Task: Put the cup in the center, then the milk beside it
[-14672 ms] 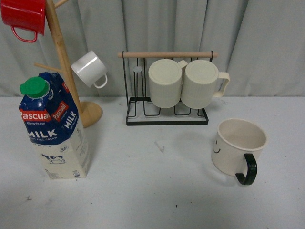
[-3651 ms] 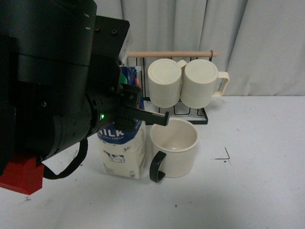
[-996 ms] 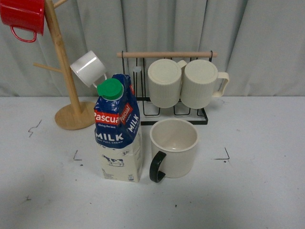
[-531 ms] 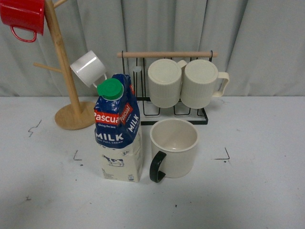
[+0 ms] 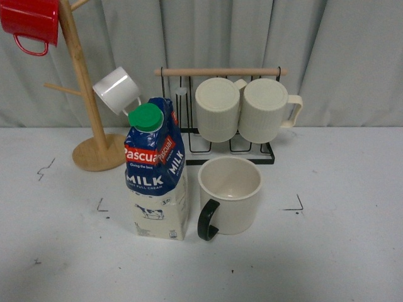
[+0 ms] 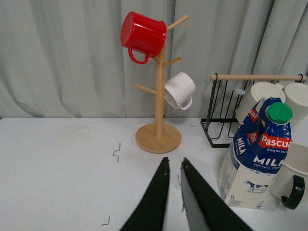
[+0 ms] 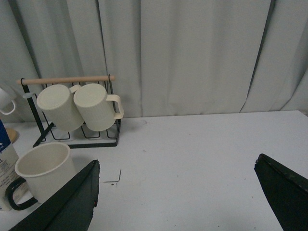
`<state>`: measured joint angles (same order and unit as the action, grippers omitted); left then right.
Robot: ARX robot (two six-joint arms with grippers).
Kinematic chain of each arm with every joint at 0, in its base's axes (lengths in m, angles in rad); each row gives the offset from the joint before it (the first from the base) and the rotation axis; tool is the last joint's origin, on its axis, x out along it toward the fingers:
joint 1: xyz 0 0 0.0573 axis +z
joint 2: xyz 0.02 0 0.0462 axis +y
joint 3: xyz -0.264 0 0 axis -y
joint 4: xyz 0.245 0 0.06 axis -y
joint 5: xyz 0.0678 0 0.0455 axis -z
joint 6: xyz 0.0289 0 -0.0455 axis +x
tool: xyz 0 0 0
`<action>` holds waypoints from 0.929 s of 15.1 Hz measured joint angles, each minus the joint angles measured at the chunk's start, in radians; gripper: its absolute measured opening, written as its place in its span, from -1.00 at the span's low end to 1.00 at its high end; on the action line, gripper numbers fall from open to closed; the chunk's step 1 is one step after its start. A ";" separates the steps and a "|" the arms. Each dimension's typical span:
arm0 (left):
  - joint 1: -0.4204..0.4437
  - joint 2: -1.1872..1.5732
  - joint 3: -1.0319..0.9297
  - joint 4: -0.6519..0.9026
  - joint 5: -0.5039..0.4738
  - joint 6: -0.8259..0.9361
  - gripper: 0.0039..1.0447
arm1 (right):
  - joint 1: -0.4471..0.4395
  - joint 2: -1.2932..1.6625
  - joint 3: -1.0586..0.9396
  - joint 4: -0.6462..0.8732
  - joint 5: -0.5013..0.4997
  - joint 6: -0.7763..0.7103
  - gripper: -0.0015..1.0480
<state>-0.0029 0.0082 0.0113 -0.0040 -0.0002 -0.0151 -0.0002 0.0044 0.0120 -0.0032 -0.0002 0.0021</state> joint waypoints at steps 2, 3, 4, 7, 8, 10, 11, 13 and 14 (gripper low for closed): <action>0.000 0.000 0.000 0.000 0.000 0.000 -0.36 | 0.000 0.000 0.000 0.000 0.000 0.000 0.87; 0.000 0.000 0.000 0.000 0.000 0.000 -0.11 | 0.000 0.000 0.000 0.000 0.000 0.000 0.87; 0.000 0.000 0.000 0.000 0.000 0.000 0.13 | 0.000 0.000 0.000 0.000 0.000 0.000 0.87; 0.000 0.000 0.000 0.000 0.000 0.000 0.68 | 0.000 0.000 0.000 0.000 0.000 0.000 0.87; 0.000 0.000 0.000 0.000 0.000 0.000 0.91 | 0.000 0.000 0.000 0.000 0.000 0.000 0.87; 0.000 0.000 0.000 0.000 0.000 0.001 0.88 | 0.000 0.000 0.000 0.000 0.000 0.000 0.87; 0.000 0.000 0.000 0.000 0.000 0.001 0.88 | 0.000 0.000 0.000 0.000 0.000 0.000 0.87; 0.000 0.000 0.000 0.000 0.000 0.001 0.88 | 0.000 0.000 0.000 0.000 0.000 0.000 0.87; 0.000 0.000 0.000 0.000 0.000 0.001 0.88 | 0.000 0.000 0.000 0.000 0.000 0.000 0.87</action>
<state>-0.0029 0.0082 0.0113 -0.0036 -0.0002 -0.0143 -0.0002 0.0044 0.0116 -0.0032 0.0002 0.0021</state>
